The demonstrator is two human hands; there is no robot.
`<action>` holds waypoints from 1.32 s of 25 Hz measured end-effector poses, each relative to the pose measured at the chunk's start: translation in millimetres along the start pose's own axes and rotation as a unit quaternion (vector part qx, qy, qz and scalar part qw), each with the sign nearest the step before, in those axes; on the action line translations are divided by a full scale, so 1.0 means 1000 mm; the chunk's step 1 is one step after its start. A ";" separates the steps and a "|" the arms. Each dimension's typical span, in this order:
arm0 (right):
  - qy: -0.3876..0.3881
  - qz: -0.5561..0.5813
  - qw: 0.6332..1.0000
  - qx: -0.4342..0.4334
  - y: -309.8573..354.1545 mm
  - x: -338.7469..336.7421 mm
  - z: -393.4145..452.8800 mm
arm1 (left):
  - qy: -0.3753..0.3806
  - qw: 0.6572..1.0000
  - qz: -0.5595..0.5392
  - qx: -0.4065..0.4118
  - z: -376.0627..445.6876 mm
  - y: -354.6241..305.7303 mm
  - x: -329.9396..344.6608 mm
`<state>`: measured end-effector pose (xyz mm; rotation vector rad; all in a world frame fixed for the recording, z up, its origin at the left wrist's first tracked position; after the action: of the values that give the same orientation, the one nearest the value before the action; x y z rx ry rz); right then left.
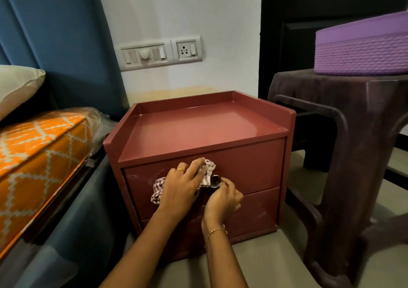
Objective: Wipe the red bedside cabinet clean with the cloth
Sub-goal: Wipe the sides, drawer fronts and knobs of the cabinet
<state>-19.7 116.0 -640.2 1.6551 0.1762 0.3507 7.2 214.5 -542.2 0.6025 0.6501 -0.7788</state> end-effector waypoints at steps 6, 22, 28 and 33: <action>0.100 0.088 0.989 0.059 -0.014 0.016 0.009 | 0.019 0.987 0.136 0.089 0.001 -0.016 0.016; 0.140 0.067 0.987 0.031 -0.011 0.015 0.014 | -0.108 0.986 0.096 -0.081 -0.045 0.011 0.021; 0.117 0.105 0.988 0.014 -0.009 0.014 0.014 | -0.210 0.959 0.191 0.024 -0.056 0.036 0.021; 0.132 0.064 0.989 0.017 -0.008 0.012 0.020 | -0.096 0.973 0.185 0.100 -0.081 0.029 0.042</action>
<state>-1.2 102.1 -648.4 1.6541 0.2748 0.6682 28.7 269.1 -618.1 0.7942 0.2698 -0.5445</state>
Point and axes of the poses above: each hand's wrist, its own z-axis towards the middle knuckle, its own x-axis out of the palm, y = z × x, the point moved 7 cm from there along z, towards the middle knuckle, and after that the axes turned 2 degrees about -z, right-handed, at the moved point
